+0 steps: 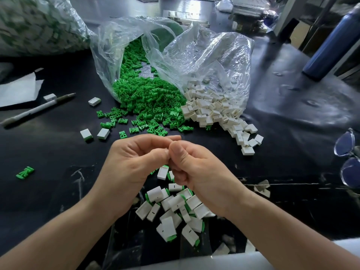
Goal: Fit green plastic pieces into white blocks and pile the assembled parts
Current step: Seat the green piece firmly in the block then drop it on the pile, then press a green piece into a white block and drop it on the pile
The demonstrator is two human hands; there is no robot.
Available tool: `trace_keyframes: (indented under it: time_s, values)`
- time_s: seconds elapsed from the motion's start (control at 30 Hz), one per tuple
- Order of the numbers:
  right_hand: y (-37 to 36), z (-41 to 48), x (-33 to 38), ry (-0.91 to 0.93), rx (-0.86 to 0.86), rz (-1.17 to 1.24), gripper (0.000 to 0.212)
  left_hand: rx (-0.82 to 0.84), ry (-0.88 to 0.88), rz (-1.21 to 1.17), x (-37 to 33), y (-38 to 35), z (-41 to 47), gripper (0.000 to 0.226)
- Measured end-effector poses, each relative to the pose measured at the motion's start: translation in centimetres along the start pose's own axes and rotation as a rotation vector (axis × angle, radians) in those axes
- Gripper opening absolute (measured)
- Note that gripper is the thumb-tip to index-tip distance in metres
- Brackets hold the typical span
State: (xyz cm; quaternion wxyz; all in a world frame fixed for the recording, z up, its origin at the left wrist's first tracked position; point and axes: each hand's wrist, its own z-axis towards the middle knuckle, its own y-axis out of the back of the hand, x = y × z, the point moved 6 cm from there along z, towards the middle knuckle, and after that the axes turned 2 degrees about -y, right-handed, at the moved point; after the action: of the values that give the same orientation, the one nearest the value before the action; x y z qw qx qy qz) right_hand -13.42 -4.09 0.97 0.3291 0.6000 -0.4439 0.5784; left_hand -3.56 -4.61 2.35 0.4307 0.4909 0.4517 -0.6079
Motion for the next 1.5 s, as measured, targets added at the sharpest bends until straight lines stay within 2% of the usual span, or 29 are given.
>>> trace_keyframes:
  time_s: [0.3, 0.47, 0.6, 0.67, 0.77, 0.87, 0.9, 1.03, 1.07, 1.13, 1.27, 1.5]
  values:
    - [0.4, 0.0, -0.2, 0.017, -0.059, -0.109, 0.029, 0.010, -0.003, -0.009, 0.0, 0.0, 0.0, 0.023]
    - [0.2, -0.2, 0.1, 0.067, -0.029, -0.133, 0.023, 0.027, 0.005, -0.024, 0.0, 0.0, 0.0, 0.022]
    - [0.3, -0.1, 0.3, 0.029, 0.015, -0.067, 0.047, 0.060, 0.009, -0.052, -0.3, -0.2, 0.0, 0.024]
    - [0.5, -0.1, 0.6, 0.039, 0.015, -0.151, 0.052, 0.070, 0.005, -0.065, -0.6, -0.4, 0.0, 0.021]
    - [2.0, -0.1, 1.5, 0.076, -0.086, -0.398, 0.067, -0.017, 0.014, -0.018, -0.4, 0.3, 0.1, 0.016]
    - [4.5, -0.2, 3.0, 0.123, -0.287, -0.537, 0.054, -0.020, 0.002, 0.056, -0.7, 0.3, 0.1, 0.015]
    - [5.5, -0.2, 3.4, 0.141, -0.370, -0.595, 0.051, -0.009, -0.008, 0.095, -0.9, 0.1, -0.1, 0.022]
    - [10.0, -0.3, 4.4, 0.159, -0.679, -0.883, 0.018, 0.068, 0.026, 0.126, -0.8, -0.9, -0.6, 0.029]
    - [11.0, -0.4, 4.6, 0.143, -0.735, -0.942, 0.013, 0.087, 0.038, 0.147, -0.7, -1.1, -0.7, 0.031]
    - [13.0, -0.5, 4.8, 0.107, -0.826, -1.023, 0.018, 0.089, 0.037, 0.196, -0.6, -1.0, -0.8, 0.033]
    - [15.1, -0.5, 4.5, 0.023, -0.879, -1.118, 0.018, -0.029, -0.025, 0.178, -1.1, 0.0, -0.4, 0.034]
    - [15.1, 0.4, 2.9, -0.181, -0.801, -1.282, 0.036, -0.223, -0.041, 0.057, -1.3, 2.4, 0.2, 0.025]
